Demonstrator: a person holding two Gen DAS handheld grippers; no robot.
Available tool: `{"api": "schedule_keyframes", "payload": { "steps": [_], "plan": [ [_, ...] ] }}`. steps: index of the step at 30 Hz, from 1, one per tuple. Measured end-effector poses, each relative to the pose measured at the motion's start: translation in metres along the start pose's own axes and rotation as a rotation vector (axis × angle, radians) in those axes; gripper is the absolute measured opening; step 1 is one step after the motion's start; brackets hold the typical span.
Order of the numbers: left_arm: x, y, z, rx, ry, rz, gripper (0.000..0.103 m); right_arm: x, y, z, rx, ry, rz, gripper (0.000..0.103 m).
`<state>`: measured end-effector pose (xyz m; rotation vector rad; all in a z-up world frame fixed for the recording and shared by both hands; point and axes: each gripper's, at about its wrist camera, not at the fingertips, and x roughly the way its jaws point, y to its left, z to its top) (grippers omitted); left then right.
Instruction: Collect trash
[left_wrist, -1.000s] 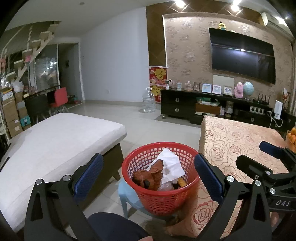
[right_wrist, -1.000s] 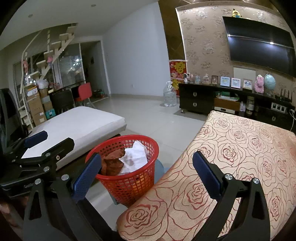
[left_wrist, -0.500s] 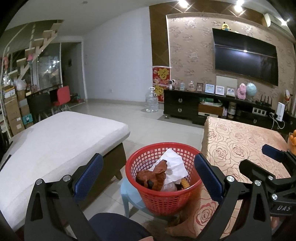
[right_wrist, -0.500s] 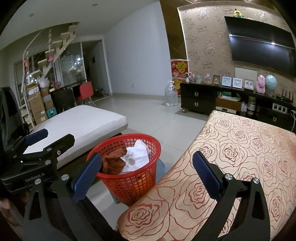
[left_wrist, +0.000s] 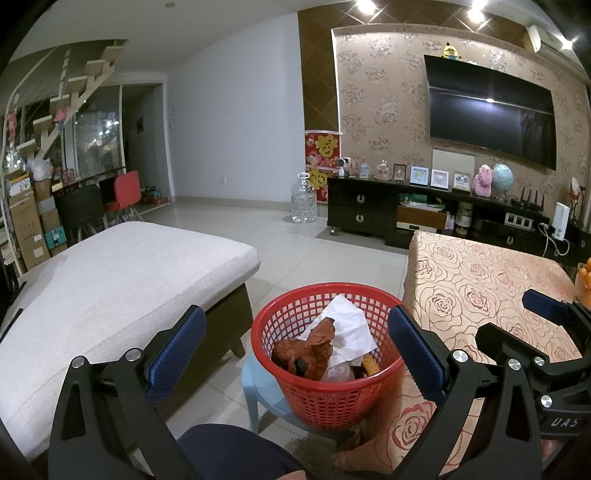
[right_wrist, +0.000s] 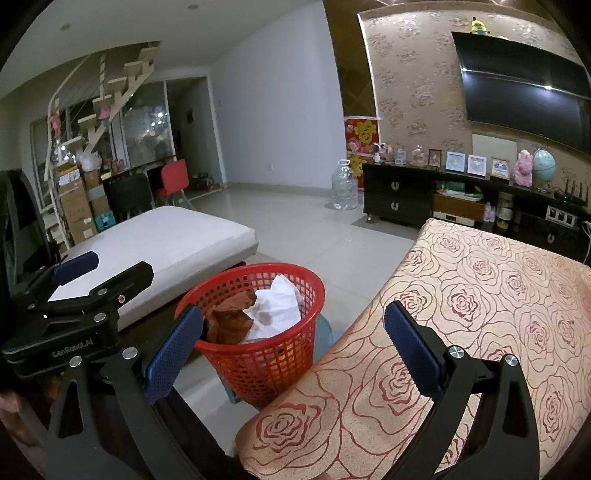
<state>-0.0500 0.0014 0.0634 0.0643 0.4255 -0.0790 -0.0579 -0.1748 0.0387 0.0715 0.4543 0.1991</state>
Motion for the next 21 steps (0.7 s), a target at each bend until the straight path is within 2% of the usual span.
{"api": "schedule_keyframes", "payload": {
  "steps": [21],
  "plan": [
    [0.0005, 0.0000, 0.0002, 0.009, -0.008, 0.005, 0.095, -0.0012, 0.0024, -0.0043, -0.009, 0.001, 0.008, 0.096]
  ]
}}
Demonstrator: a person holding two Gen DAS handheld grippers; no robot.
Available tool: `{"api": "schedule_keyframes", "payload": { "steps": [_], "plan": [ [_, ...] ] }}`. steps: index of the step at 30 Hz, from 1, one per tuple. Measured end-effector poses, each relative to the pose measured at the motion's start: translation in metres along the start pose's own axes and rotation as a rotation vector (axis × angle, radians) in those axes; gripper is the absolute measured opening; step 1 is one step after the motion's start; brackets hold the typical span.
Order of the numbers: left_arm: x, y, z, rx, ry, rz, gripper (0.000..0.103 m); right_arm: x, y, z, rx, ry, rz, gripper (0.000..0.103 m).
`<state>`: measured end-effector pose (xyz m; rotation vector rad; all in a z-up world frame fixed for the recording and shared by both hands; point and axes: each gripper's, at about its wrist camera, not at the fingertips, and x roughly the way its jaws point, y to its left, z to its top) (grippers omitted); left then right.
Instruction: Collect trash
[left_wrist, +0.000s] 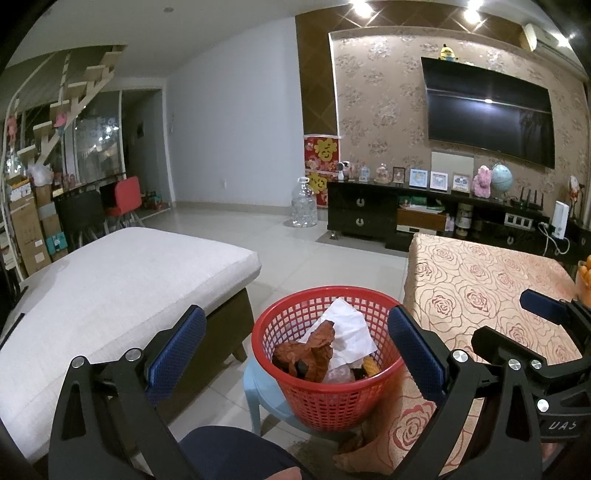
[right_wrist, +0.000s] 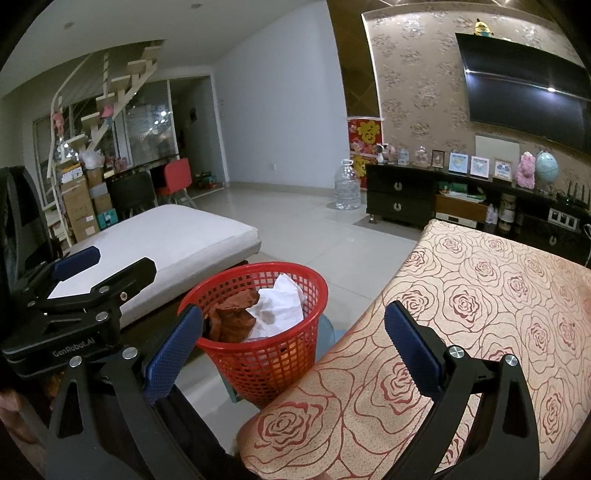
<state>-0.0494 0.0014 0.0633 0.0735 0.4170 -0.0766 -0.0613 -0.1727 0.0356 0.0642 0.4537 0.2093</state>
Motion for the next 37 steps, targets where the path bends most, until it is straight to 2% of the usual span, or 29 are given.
{"api": "schedule_keyframes", "payload": {
  "steps": [10, 24, 29, 34, 37],
  "plan": [
    [-0.003, -0.002, 0.002, 0.020, -0.017, -0.016, 0.095, 0.000, -0.004, -0.001, 0.002, 0.006, 0.010, 0.096],
    [0.000, -0.003, -0.004, 0.025, -0.025, 0.002, 0.095, 0.000, -0.005, -0.001, 0.003, 0.010, 0.009, 0.096],
    [0.002, -0.004, -0.006, 0.020, -0.014, -0.018, 0.095, 0.001, -0.011, -0.004, 0.020, 0.023, 0.009, 0.096],
    [0.017, -0.008, -0.007, -0.009, 0.025, -0.062, 0.095, -0.008, -0.043, -0.004, 0.077, 0.031, -0.051, 0.096],
    [0.027, -0.014, -0.007, -0.015, 0.046, -0.091, 0.095, -0.021, -0.091, -0.006, 0.147, 0.053, -0.155, 0.096]
  ]
}}
